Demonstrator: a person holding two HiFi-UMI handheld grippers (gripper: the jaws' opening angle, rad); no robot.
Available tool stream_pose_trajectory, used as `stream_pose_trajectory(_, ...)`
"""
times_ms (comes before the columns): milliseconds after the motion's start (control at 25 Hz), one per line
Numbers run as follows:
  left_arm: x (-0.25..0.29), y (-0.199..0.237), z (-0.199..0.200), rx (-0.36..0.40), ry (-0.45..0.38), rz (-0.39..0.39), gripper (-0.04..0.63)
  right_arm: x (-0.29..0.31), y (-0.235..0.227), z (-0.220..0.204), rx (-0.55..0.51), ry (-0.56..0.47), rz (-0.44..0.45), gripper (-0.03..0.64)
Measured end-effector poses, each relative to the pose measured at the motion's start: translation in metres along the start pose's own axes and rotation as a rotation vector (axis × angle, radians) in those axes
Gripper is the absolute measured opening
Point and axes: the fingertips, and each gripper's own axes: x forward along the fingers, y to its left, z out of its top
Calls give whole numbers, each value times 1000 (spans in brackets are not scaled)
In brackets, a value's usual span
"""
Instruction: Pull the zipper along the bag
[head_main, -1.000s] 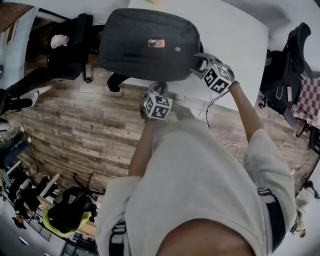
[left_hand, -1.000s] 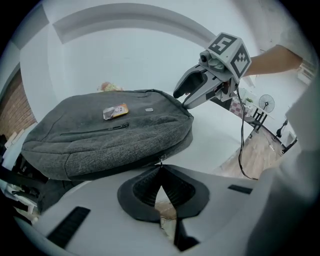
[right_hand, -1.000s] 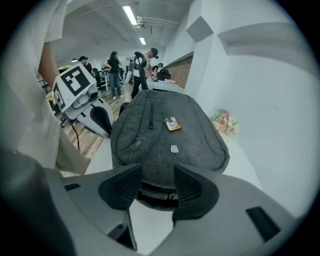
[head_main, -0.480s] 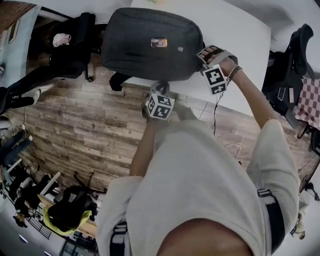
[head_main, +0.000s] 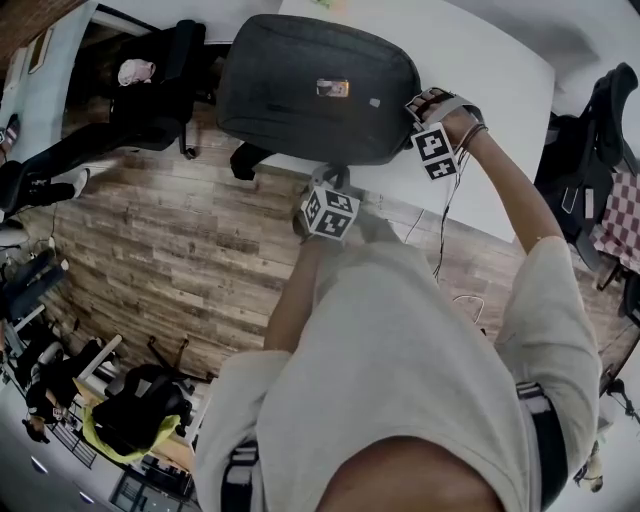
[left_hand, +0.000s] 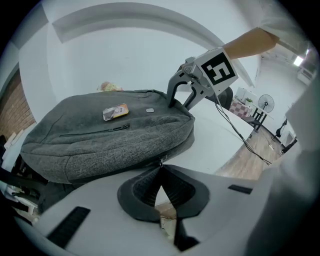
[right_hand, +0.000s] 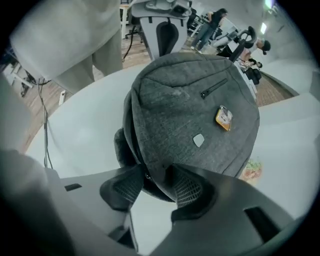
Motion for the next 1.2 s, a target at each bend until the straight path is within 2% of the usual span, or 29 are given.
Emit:
stream_pose_trajectory(440,-15,30,-19,-16,34,18,31,-14,13,39,253,-29,-28,160)
stream_pose_trajectory(680,-24,57,-28,-15,48,52,31,-22,17,69,439,-36,-52,155)
stream_pose_trajectory(1000,-39,110,-44,-28,83,136,31,-21,0,117,577,-71,-20,142)
stream_pose_trajectory(1200,-47,106,-45,22,95,153,31,-18,-2,122,623,-70,10,133)
